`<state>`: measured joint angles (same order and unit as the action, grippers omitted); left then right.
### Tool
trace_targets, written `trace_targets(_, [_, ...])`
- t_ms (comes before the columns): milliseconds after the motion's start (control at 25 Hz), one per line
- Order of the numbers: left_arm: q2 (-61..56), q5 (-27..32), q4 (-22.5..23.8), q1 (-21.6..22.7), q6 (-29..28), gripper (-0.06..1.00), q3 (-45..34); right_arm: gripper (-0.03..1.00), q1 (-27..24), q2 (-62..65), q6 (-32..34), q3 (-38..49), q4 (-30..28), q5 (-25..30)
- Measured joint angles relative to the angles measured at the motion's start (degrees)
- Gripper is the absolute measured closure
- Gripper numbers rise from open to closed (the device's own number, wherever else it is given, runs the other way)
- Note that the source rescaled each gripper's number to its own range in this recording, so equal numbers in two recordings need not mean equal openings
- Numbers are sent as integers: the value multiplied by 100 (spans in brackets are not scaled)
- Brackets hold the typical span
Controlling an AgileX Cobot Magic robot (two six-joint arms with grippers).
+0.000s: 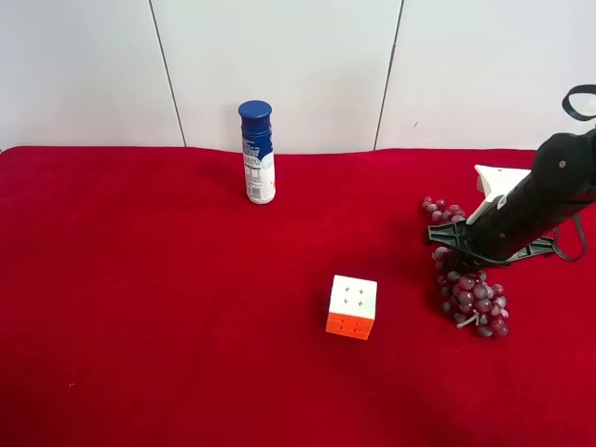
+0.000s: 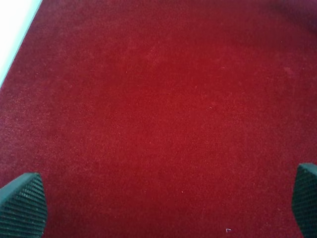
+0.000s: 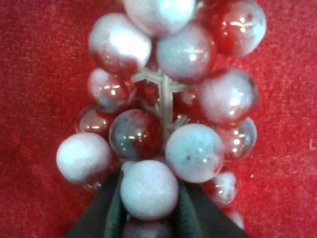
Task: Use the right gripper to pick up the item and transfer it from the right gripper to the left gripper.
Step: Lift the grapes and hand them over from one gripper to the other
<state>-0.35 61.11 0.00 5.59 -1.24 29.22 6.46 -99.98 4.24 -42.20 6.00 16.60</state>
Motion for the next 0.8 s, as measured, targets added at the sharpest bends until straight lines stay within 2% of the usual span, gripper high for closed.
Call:
trace_targets(200, [0,0,0,0,0,-6,0,94,0,376,-302,4,118,71])
trace_targets(400, [0,0,0,0,0,-6,0,95,0,1044,-1015,6,800,171])
trace_targets(680, [0,0,0,0,0,-6,0,95,0,1782,-2888,6,2708,570])
trace_targets(800, [0,0,0,0,0,-6,0,95,0,1890,-3767,-93,3662,980])
